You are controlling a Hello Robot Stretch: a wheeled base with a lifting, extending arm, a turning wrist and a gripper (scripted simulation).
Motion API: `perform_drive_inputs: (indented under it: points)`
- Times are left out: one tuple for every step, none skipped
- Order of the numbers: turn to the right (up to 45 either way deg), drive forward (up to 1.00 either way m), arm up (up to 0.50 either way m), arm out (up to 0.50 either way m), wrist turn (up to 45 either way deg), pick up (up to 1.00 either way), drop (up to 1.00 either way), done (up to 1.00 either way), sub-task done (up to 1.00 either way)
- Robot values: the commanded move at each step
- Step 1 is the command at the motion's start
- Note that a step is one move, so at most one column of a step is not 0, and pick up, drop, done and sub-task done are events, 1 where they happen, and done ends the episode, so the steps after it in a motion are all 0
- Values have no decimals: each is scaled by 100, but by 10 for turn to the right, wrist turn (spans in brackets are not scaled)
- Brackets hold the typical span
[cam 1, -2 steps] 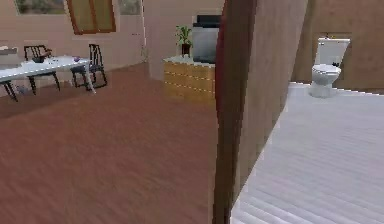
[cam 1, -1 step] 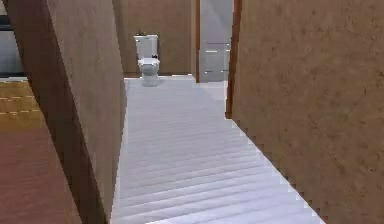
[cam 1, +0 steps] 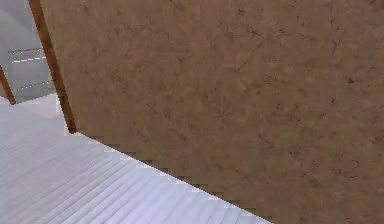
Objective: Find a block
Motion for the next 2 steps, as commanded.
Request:
perform_drive_inputs:
  points:
    - [210, 0, 0, 0, 0, 0, 0, 0, 0]
    - [0, 15, 0, 0, 0, 0, 0, 0, 0]
